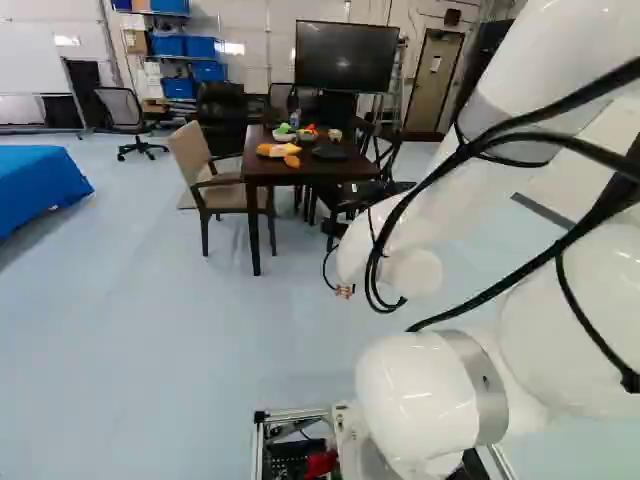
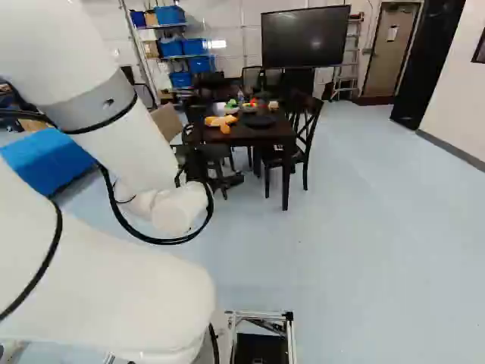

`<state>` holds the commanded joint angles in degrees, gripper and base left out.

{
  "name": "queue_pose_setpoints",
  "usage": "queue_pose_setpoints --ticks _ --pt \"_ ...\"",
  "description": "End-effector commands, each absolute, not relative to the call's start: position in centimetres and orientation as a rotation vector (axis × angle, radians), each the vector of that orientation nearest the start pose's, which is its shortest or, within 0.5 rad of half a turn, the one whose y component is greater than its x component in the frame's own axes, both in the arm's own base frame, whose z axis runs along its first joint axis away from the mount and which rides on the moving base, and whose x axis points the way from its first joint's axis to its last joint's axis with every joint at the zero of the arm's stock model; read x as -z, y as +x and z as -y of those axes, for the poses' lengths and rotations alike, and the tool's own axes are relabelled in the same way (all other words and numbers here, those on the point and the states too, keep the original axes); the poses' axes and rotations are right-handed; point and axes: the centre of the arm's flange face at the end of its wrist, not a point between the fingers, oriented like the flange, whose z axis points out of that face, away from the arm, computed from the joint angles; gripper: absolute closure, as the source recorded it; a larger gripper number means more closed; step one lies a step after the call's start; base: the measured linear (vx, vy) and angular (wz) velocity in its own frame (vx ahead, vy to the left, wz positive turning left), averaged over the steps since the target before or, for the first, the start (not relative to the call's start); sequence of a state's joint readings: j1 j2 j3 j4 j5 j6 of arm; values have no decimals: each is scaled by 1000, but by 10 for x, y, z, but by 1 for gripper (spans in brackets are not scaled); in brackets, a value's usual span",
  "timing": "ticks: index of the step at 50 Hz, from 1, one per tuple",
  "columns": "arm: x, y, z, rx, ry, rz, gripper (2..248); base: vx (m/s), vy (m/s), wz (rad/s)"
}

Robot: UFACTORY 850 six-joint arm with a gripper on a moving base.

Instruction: Move the croissant to the empty plate

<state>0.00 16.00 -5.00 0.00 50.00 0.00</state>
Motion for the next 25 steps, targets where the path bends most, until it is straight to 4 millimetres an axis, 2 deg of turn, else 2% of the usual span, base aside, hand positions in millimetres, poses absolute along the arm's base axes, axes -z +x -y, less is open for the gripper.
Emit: queue_pose_setpoints --ticks 25 --pt "-366 270 0 1824 -2558 0 3 0 0 0"
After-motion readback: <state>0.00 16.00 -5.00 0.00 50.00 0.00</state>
